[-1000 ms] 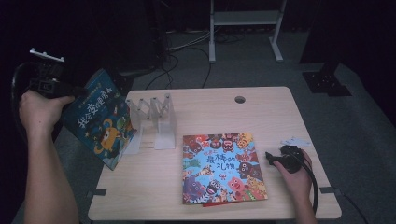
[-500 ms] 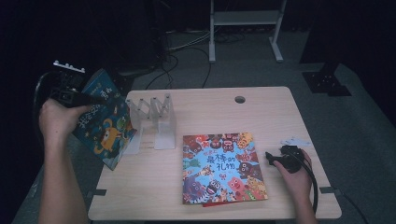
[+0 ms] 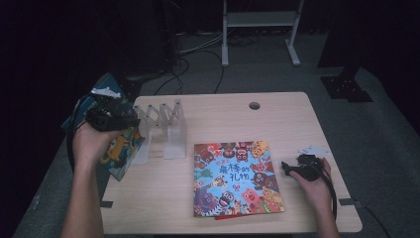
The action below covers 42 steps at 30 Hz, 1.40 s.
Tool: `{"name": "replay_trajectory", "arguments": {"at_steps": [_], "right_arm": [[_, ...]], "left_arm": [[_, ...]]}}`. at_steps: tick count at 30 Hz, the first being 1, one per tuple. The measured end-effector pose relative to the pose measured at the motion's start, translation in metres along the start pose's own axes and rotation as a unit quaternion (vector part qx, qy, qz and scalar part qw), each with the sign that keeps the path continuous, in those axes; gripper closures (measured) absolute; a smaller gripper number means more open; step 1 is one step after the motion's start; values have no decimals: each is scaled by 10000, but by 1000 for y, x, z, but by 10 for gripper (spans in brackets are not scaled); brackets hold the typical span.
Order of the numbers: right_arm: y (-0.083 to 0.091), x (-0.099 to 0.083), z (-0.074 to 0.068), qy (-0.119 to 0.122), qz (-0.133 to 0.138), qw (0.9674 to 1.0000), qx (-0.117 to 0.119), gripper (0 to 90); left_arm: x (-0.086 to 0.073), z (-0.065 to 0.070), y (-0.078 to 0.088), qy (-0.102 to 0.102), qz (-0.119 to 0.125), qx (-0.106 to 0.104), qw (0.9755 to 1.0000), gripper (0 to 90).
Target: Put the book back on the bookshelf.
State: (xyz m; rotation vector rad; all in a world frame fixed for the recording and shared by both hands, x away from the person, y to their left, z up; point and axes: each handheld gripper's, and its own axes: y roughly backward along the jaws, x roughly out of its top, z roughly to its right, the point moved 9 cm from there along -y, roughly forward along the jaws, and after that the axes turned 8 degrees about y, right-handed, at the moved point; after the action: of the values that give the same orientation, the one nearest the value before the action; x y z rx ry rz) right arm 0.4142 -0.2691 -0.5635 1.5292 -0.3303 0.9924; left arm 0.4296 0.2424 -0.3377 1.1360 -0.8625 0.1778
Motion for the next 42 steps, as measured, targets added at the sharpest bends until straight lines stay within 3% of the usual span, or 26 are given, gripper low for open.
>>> {"name": "replay_trajectory", "arguments": {"at_steps": [6,13,23,33,38,42], "right_arm": [[0,0,-1,34,-13,10000,32,168],[6,1,-6,36,-51,9998,215,271],[21,22,-22,156,253,9981,537,282],[16,44,-46,249,341,9951,897,287],[6,54,-57,270,346,9932,1076,299],[-5,54,-63,271,162,9924,1191,295]], "left_arm": [[-13,17,-20,-196,-20,-187,9996,553],[-38,37,-50,-387,-176,-423,9982,351],[-78,66,-93,-729,-325,-690,9944,187],[-105,87,-125,-1001,-546,-945,9890,100],[-112,90,-133,-979,-600,-988,9885,94],[-115,91,-137,-999,-654,-1002,9878,94]]}}
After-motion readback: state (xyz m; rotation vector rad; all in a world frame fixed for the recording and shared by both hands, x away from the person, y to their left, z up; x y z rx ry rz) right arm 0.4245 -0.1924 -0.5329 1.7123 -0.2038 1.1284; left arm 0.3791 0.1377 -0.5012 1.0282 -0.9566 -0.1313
